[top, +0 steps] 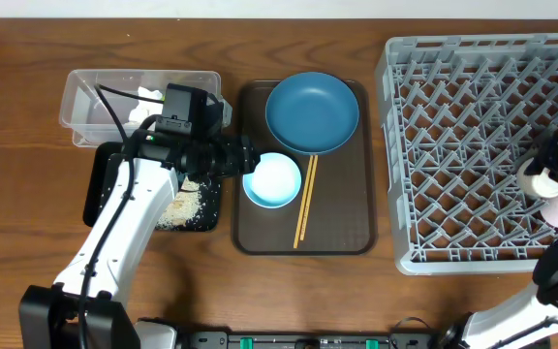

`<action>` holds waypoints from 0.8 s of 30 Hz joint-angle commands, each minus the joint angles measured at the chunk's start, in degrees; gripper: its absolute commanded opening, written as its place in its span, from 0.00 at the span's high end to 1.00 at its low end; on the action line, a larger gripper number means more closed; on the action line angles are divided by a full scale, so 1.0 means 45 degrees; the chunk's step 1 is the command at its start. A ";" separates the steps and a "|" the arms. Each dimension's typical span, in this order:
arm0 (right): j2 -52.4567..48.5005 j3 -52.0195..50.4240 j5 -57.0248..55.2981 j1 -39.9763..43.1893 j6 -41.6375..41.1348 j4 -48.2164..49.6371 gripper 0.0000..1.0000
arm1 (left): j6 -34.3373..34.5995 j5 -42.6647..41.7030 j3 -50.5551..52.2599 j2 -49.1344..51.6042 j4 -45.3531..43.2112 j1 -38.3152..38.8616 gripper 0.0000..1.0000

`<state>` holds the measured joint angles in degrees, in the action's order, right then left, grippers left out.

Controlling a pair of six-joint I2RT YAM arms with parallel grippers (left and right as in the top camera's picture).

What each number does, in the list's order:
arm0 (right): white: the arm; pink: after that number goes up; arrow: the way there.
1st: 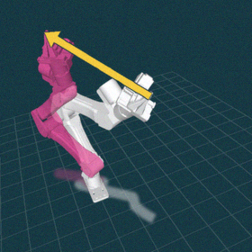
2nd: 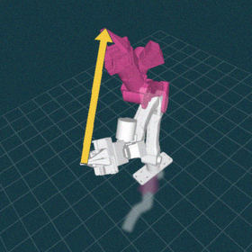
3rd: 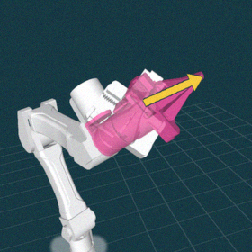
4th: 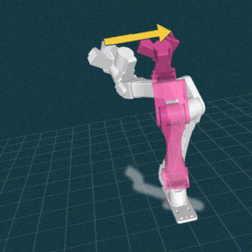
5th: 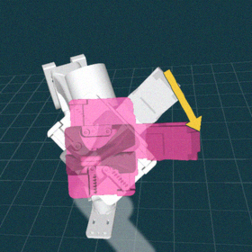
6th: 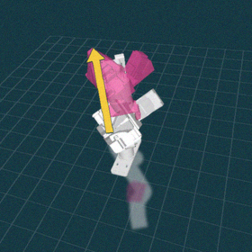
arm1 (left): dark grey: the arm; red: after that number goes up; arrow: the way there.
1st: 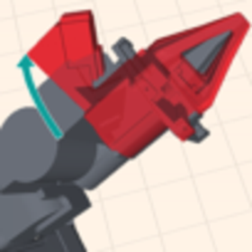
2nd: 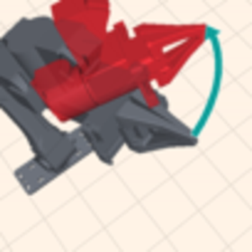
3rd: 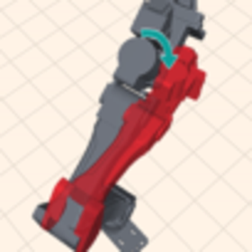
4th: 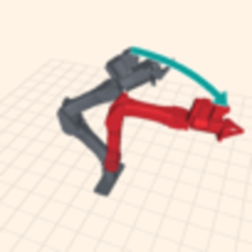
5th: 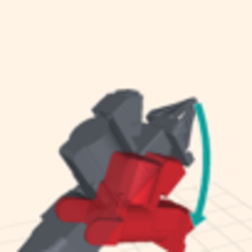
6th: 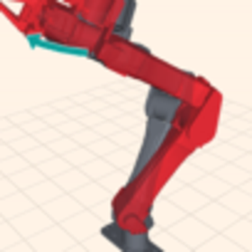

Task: Sort waste into correct bins and load items into the dishwasher rack
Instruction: 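Carry the white cup with the right gripper and set it in the rack, then reach the right gripper to the blue plate rim and grasp it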

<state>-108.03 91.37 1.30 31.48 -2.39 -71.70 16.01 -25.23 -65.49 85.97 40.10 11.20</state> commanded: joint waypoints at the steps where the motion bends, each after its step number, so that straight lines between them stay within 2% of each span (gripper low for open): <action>1: -0.0170 0.0170 0.0155 0.0107 -0.0170 -0.0131 0.34 | -0.0262 0.0160 -0.0083 -0.0131 0.0039 -0.0034 0.23; 2: -0.0170 0.0170 0.0155 0.0107 -0.0170 -0.0185 0.25 | -0.0262 0.0160 -0.0083 -0.0131 0.0039 -0.0034 0.23; 5: -0.0063 0.0170 0.0301 0.0107 -0.0170 -0.0272 0.20 | -0.0267 0.0160 -0.0083 -0.0131 0.0039 -0.0034 0.22; 13: 0.0967 0.0724 0.1554 0.0058 -0.0165 -0.0597 0.21 | -0.0267 0.0656 -0.0083 -0.0131 0.0044 0.0107 0.22; 17: 0.1982 0.1054 0.3565 -0.0287 0.0238 -0.0389 0.24 | -0.0262 0.1569 -0.0083 -0.0131 0.0087 0.0369 0.22; 20: 0.2841 0.1054 0.5367 -0.1025 0.0709 0.0121 0.25 | -0.0257 0.2312 -0.0083 -0.0131 0.0389 0.0520 0.22; 24: 0.3521 0.1054 0.5858 -0.2856 0.0986 0.0986 0.25 | -0.0243 0.3313 -0.0083 -0.0131 0.1151 0.0529 0.21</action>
<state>-93.76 95.22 21.23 23.94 -0.16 -68.34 16.01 -15.84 -65.49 85.97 43.88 13.56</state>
